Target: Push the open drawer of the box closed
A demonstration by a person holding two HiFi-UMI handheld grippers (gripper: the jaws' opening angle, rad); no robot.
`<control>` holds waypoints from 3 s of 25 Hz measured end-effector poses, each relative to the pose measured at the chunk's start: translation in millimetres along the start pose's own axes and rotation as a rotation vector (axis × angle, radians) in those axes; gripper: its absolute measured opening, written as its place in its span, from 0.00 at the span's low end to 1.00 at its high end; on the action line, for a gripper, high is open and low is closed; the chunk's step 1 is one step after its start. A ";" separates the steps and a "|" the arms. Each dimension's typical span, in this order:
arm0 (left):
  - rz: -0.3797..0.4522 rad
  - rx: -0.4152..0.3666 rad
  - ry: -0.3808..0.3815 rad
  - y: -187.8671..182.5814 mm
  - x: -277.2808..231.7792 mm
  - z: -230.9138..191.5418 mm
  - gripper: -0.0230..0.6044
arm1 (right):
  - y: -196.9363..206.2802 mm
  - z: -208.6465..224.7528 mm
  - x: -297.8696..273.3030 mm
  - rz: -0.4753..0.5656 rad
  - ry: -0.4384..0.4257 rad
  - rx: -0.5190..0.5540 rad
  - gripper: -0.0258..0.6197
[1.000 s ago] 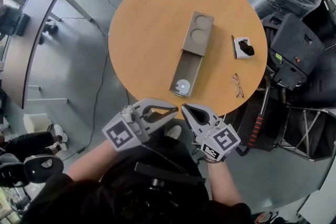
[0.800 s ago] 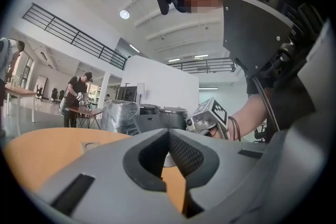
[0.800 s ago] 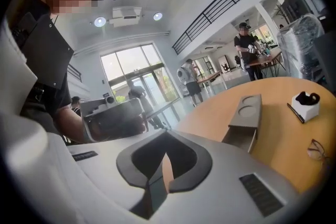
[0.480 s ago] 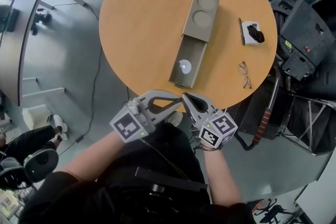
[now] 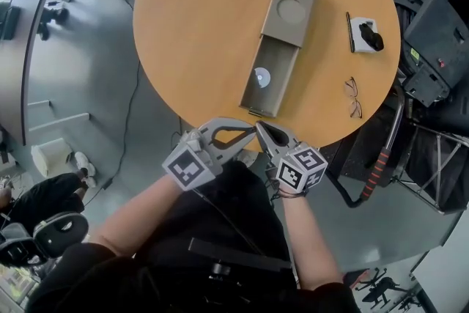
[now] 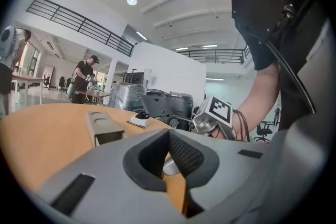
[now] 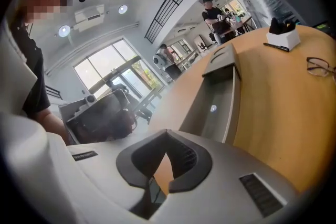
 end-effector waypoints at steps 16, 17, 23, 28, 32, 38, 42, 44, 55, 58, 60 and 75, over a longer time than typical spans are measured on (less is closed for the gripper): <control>-0.059 0.044 0.008 37.2 -11.0 -23.4 0.09 | 30.3 48.1 -29.2 -0.016 0.074 -0.178 0.05; -0.063 0.044 0.011 37.6 -11.0 -23.8 0.09 | 30.5 49.3 -30.4 -0.018 0.077 -0.186 0.05; -0.080 0.047 0.016 40.5 -15.1 -31.8 0.09 | 26.4 55.4 -34.0 -0.009 0.109 -0.192 0.05; -0.094 0.044 0.022 39.9 -19.2 -40.0 0.09 | 15.8 59.7 -34.3 0.004 0.122 -0.187 0.05; -0.098 0.053 0.026 39.8 -28.7 -46.8 0.09 | 8.2 67.5 -34.4 0.014 0.128 -0.192 0.05; -0.107 0.048 0.038 41.4 -36.7 -58.1 0.09 | -0.7 74.3 -39.7 0.019 0.131 -0.194 0.05; -0.106 0.062 0.035 41.7 -42.7 -64.5 0.09 | -6.2 78.5 -41.4 0.022 0.133 -0.198 0.05; -0.109 0.062 0.038 42.1 -45.1 -67.1 0.09 | -8.2 80.4 -42.2 0.024 0.135 -0.198 0.05; -0.120 0.056 0.051 44.5 -54.3 -76.7 0.09 | -14.3 82.9 -46.5 0.021 0.127 -0.207 0.05; -0.117 0.064 0.051 44.9 -57.1 -78.9 0.09 | -16.1 83.2 -46.7 0.025 0.123 -0.209 0.05; -0.120 0.069 0.053 45.4 -59.8 -80.8 0.09 | -20.4 85.5 -46.8 0.032 0.127 -0.205 0.05; -0.147 0.083 0.055 52.0 -75.5 -97.3 0.09 | -49.4 101.4 -53.8 0.062 0.128 -0.182 0.05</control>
Point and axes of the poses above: the fingertips, and each gripper's own axes: x backward along the fingers, z to its right, y out of its underside, the point moved 3 cm from there along x, backward along the fingers, and after that the axes turned 11 degrees about -y, right-handed, at the moved point
